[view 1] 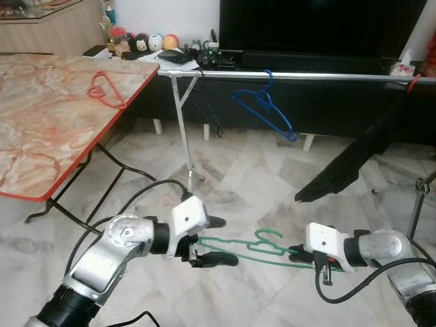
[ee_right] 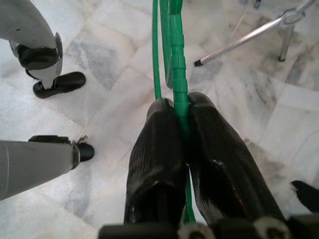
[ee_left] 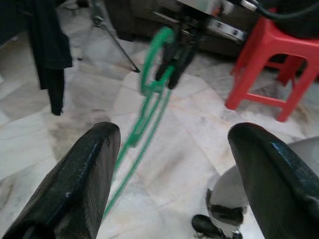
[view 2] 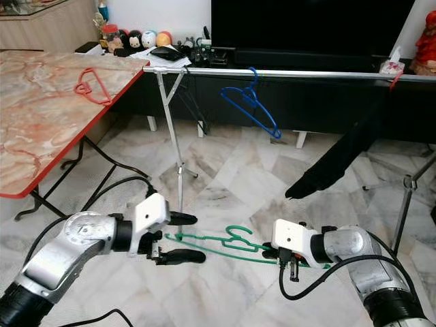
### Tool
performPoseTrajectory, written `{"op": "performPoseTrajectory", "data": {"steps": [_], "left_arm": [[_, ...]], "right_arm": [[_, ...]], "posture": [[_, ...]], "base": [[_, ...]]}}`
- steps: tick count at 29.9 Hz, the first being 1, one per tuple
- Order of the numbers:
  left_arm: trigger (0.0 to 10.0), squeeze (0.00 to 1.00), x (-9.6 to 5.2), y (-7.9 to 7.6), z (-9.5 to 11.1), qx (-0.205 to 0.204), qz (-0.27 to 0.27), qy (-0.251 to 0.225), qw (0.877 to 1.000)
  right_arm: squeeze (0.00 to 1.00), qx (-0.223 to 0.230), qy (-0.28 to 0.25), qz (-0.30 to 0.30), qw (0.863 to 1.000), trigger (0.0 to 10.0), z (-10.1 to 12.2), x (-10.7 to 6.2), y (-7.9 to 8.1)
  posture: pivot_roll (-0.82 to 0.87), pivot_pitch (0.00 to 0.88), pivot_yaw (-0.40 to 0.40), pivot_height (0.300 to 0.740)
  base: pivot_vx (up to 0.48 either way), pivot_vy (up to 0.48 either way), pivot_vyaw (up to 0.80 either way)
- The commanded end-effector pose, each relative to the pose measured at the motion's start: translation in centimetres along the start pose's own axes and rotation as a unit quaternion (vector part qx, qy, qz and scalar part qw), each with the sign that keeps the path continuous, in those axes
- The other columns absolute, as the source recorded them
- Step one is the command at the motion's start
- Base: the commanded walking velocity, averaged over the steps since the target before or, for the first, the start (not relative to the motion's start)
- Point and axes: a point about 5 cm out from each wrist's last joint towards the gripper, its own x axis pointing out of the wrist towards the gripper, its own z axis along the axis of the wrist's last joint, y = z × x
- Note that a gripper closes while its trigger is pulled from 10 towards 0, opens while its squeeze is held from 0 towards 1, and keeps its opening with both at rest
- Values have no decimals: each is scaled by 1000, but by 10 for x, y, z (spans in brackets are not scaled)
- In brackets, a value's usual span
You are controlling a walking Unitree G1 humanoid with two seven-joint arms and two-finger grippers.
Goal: Hang hanger
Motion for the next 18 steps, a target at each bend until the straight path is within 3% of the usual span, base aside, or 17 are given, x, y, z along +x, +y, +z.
{"op": "performPoseTrajectory", "data": {"steps": [1, 4, 6, 7, 18], "left_arm": [[10000, 0, 3, 0, -4, -3, -12, 16, 1000], [10000, 0, 7, 0, -4, -3, -16, 16, 1000], [10000, 55, 11, 1, -5, -5, -21, 16, 1000], [10000, 1000, 15, 1, -2, -1, -28, 13, 1000], [10000, 1000, 19, 0, 0, 2, -33, 10, 999]], "right_arm": [[0, -8, -7, -6, 1000, 10000, 5, -4, -1], [0, -11, -11, -4, 1000, 10000, 9, -3, -1], [0, -15, -14, 1, 1000, 10000, 13, -4, 1], [0, -18, -14, 7, 1000, 10000, 17, -4, 2], [0, -22, -12, 11, 1000, 10000, 19, -5, 2]], "posture": [[-13, 0, 32, 716], [-18, 0, 39, 716], [-18, 0, 39, 716], [-18, 0, 39, 716], [-18, 0, 39, 716]], "base": [[0, 0, 0], [0, 0, 0], [0, 0, 0], [0, 0, 0], [0, 0, 0]]}}
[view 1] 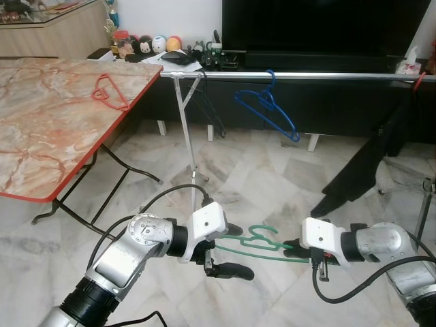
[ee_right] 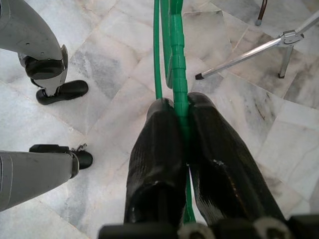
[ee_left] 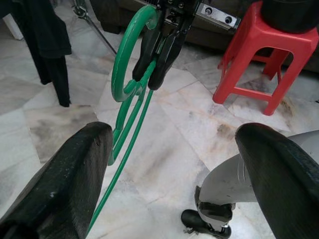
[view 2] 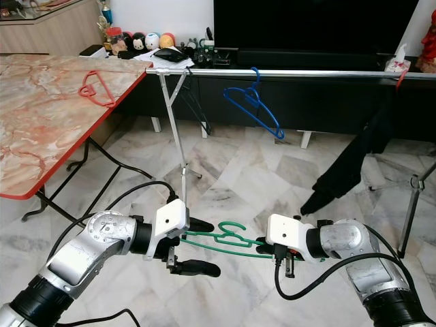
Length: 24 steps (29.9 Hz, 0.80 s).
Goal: Hang hanger
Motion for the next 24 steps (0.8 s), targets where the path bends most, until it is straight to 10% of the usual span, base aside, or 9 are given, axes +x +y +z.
{"op": "performPoseTrajectory", "data": {"steps": [1, 22, 23, 24], "left_arm": [[10000, 1000, -1, 1, 2, 8, -4, 6, 1000], [10000, 1000, 1, 2, 3, 9, -6, 5, 1000], [10000, 0, -27, 9, -4, -10, 79, 3, 997], [10000, 0, -45, 12, -8, -19, 125, 4, 992]], "right_arm": [[0, -10, -3, 4, 1000, 10000, 4, -1, 0], [0, -10, -2, 4, 1000, 10000, 5, -2, 0], [0, 45, 5, -53, 998, 10000, -15, 5, 1], [0, 82, 16, -88, 993, 10000, -29, 10, 3]], "posture": [[-18, 0, 39, 716], [-18, 0, 40, 716], [0, 0, 28, 716], [1, 0, 27, 716]], "base": [[0, 0, 0], [0, 0, 0], [0, 0, 0], [0, 0, 0]]}}
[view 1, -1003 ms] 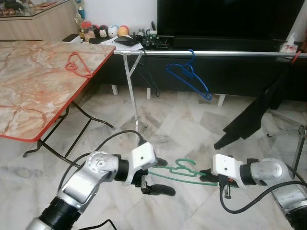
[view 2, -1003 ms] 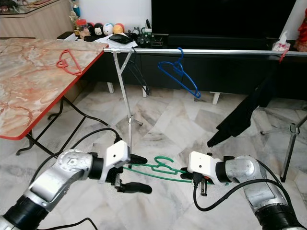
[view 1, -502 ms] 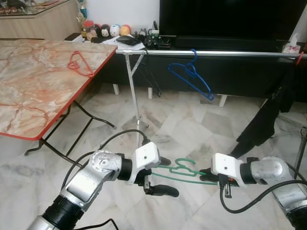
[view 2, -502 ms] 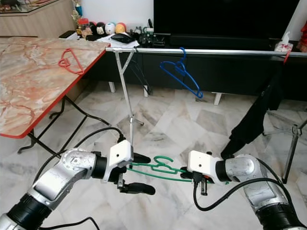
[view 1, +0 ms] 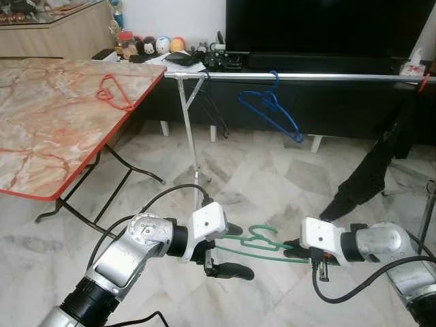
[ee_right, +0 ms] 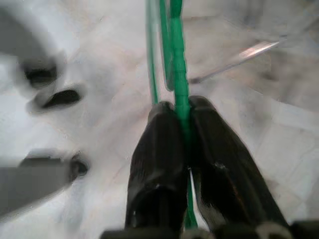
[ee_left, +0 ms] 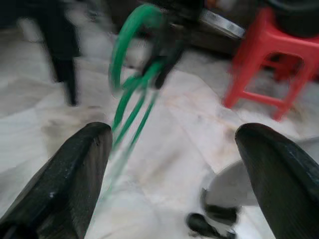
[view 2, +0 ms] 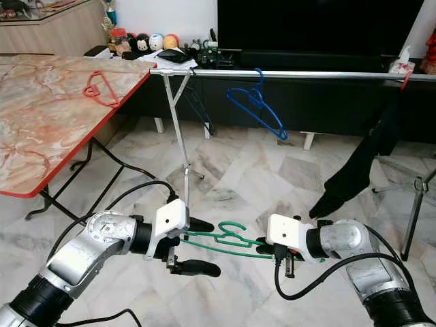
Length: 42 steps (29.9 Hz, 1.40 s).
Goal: Hang hanger
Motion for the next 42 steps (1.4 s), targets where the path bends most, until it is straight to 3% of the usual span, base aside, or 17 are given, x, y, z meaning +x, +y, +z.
{"op": "performPoseTrajectory", "data": {"steps": [1, 4, 6, 10, 13, 16, 17, 18, 19, 20, 21, 22, 23, 26, 30, 36, 42], "left_arm": [[10000, 0, -24, 11, -2, -7, 63, 6, 998], [10000, 0, -37, 14, -6, -16, 98, 4, 995], [10000, 0, -42, 15, -7, -25, 125, -7, 992], [10000, 0, -42, 15, -7, -28, 151, -21, 988], [10000, 0, -46, 21, -11, -31, 229, -27, 973], [10000, 0, -53, 28, -17, -46, 304, -35, 951], [10000, 0, -56, 31, -20, -56, 337, -40, 939], [10000, 0, -65, 34, -25, -80, 404, -52, 910], [10000, 0, -65, 34, -25, -80, 404, -52, 910], [10000, 0, -72, 33, -31, -94, 456, -53, 884], [10000, 0, -75, 28, -36, -97, 487, -47, 867], [10000, 0, -75, 28, -36, -97, 487, -47, 867], [10000, 0, -76, 23, -39, -100, 506, -45, 856], [10000, 0, -72, 16, -39, -102, 521, -51, 846], [10000, 0, -67, 16, -38, -93, 524, -48, 845], [10000, 0, -65, 20, -31, -76, 527, -52, 845], [10000, 0, -62, 20, -30, -77, 532, -56, 841]], "right_arm": [[0, 44, 21, -38, 998, 10000, -20, 1, 2], [0, 78, 42, -53, 995, 10000, -36, 5, 8], [0, 107, 45, -33, 993, 10000, -44, 12, 21], [0, 137, 53, -30, 989, 10000, -54, 24, 33], [0, 178, 61, -124, 974, 10000, -63, 31, 26], [0, 229, 51, -230, 944, 10000, -67, 31, 14], [0, 267, 34, -271, 924, 10000, -67, 30, 9], [0, 332, -2, -337, 881, 10000, -67, 26, 2], [0, 332, -2, -337, 881, 10000, -67, 26, 2], [0, 370, -28, -370, 852, 10000, -67, 25, 1], [0, 380, -52, -387, 839, 10000, -65, 25, 2], [0, 380, -52, -387, 839, 10000, -65, 25, 2], [0, 371, -72, -395, 837, 10000, -59, 26, 3], [0, 366, -108, -391, 838, 10000, -46, 31, 8], [0, 345, -118, -381, 850, 10000, -38, 34, 10], [0, 344, -120, -405, 838, 10000, -38, 24, -2], [0, 322, -119, -414, 843, 10000, -33, 17, -9]], "posture": [[1, 0, 27, 716], [5, 0, 24, 716], [8, 0, 20, 716], [8, 0, 15, 716], [7, 0, 15, 716], [10, 0, 12, 716], [10, 0, 12, 716], [11, 0, 13, 716], [11, 0, 13, 716], [13, 0, 13, 716], [21, 0, 4, 716], [21, 0, 4, 716], [23, 0, -1, 716], [23, 0, -6, 716], [22, 0, -7, 716], [10, 0, -12, 716], [8, 0, -17, 716]], "base": [[0, 0, 0], [0, 0, 0], [0, 0, 0], [0, 0, 0], [0, 0, 0], [0, 0, 0], [0, 0, 0], [0, 0, 0], [0, 0, 0], [0, 0, 0], [0, 0, 0], [0, 0, 0], [0, 0, 0], [0, 0, 0], [0, 0, 0], [0, 0, 0], [0, 0, 0]]}}
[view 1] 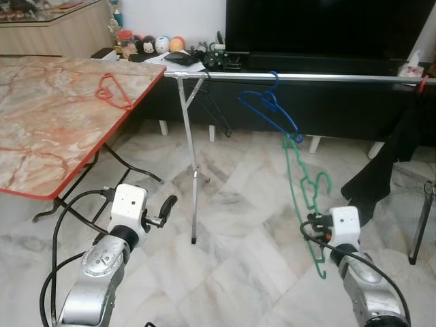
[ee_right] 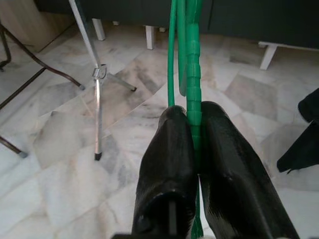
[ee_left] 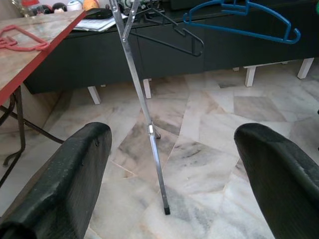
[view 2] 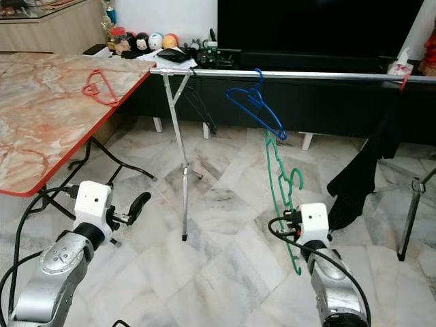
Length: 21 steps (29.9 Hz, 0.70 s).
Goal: Hang hanger
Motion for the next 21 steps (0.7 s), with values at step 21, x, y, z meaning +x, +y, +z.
{"op": "performPoseTrajectory", "data": {"steps": [21], "left_arm": [[10000, 0, 5, -11, 6, 14, -20, -14, 1000]], "right_arm": [[0, 3, -26, 8, 1000, 10000, 19, 8, 4]], "posture": [[7, 0, -19, 716]], "base": [[0, 0, 61]]}}
